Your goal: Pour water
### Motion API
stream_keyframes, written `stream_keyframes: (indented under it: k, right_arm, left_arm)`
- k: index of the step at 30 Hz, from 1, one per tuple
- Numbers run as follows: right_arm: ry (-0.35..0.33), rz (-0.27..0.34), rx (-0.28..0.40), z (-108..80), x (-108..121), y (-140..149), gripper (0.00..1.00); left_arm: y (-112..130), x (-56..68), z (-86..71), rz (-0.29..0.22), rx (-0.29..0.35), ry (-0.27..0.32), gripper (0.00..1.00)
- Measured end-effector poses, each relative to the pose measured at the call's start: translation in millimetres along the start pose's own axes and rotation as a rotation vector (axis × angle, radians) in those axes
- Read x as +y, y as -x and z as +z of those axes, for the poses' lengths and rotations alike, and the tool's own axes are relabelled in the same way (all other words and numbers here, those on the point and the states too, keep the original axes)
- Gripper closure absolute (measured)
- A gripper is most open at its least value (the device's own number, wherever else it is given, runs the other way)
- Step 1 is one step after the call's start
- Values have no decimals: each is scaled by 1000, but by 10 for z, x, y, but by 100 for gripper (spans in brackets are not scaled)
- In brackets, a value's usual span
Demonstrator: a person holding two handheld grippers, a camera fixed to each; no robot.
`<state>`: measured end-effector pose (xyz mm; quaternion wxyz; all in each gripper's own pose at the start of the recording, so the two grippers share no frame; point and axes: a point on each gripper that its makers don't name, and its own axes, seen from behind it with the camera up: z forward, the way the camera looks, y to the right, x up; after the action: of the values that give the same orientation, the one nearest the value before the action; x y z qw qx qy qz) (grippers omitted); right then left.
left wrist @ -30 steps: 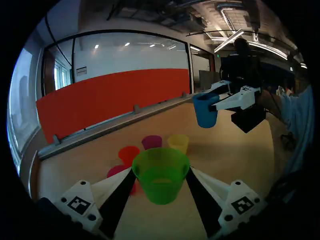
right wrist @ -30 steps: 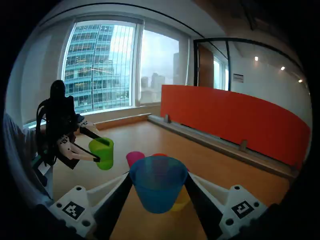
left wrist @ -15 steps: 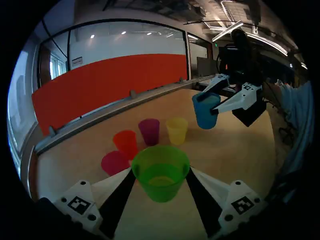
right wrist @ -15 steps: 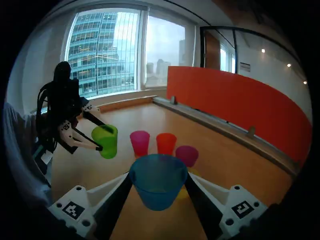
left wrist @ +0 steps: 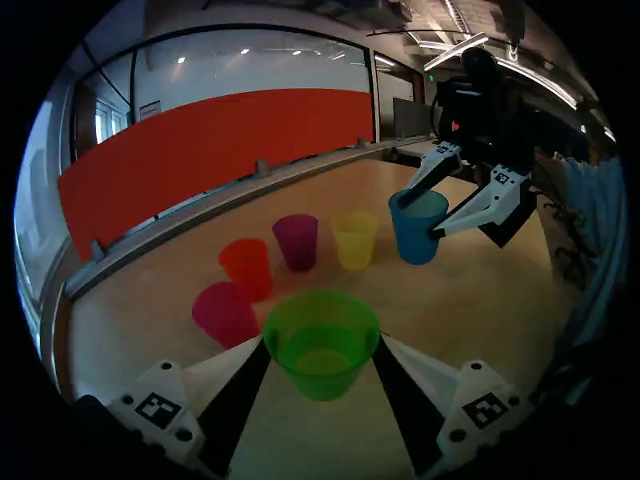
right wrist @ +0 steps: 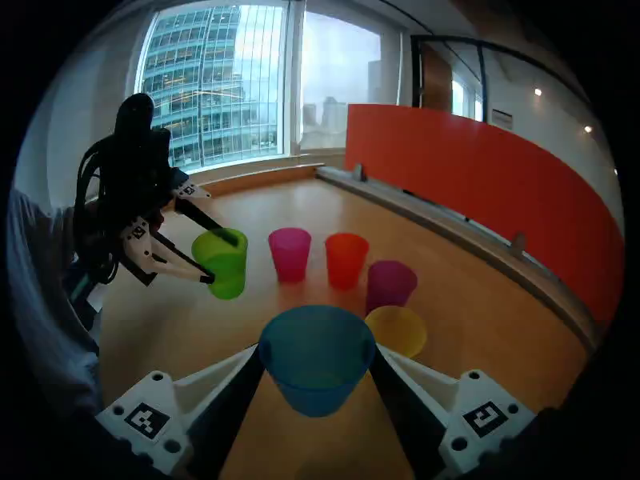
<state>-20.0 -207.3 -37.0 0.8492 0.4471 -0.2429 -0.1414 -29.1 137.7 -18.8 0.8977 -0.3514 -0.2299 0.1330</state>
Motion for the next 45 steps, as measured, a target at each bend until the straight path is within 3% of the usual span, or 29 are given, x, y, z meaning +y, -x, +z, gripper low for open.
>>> stream_keyframes:
  k: [23,45]
  right_arm:
    - [-54,-19,-106,329,-206,390,8]
    - [-81,-11,-111,537,-320,425,8]
  left_arm:
    - [226,133,260,9,-82,60,14]
    - [292,188,424,-4,-98,88,14]
